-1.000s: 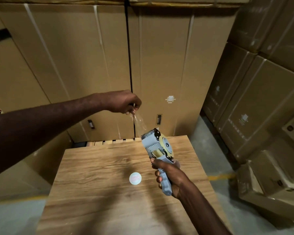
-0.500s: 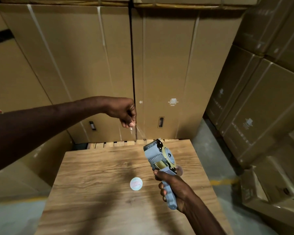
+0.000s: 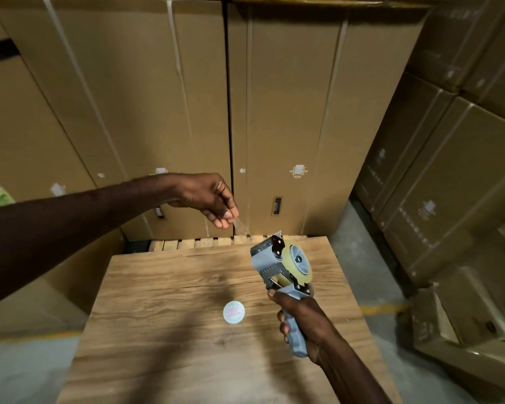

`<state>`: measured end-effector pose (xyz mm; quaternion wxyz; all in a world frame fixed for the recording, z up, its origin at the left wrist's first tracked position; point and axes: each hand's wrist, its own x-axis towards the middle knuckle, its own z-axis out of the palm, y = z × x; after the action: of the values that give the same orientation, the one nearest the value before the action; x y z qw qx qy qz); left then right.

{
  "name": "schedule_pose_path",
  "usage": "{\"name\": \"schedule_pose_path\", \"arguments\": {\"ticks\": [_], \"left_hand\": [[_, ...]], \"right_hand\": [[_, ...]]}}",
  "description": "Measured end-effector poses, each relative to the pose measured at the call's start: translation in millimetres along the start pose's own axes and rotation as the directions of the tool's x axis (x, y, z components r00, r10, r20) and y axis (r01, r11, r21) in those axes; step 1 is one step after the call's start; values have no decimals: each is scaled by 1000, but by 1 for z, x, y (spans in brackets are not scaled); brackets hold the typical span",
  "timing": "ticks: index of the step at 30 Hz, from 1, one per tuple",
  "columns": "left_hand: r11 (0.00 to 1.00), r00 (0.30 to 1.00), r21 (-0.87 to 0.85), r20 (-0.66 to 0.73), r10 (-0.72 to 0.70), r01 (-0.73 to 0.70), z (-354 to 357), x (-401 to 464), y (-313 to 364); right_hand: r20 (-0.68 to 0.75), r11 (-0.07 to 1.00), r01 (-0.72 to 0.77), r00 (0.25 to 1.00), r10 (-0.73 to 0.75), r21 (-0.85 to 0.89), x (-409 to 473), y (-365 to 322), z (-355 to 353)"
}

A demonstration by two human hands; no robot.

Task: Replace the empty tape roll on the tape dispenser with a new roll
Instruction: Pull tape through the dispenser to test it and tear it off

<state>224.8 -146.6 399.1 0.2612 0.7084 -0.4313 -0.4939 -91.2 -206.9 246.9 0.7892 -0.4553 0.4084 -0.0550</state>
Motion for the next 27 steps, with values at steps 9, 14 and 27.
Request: {"name": "schedule_pose_path", "arguments": {"ticks": [9,14,27], "left_hand": [[951,980,-288,-128,-152,110,14,6,-12],[922,945,-355,-219,-244,156,26,23,-33],[939,951,-247,-135,-277,238,54,52,-75]], "right_hand": [[-79,974,225,972,-222,31,9,17,1],[-176,911,411,894,-412,-42,14,22,2],[-34,844,462,872,-489,-271,7,35,-25]]}}
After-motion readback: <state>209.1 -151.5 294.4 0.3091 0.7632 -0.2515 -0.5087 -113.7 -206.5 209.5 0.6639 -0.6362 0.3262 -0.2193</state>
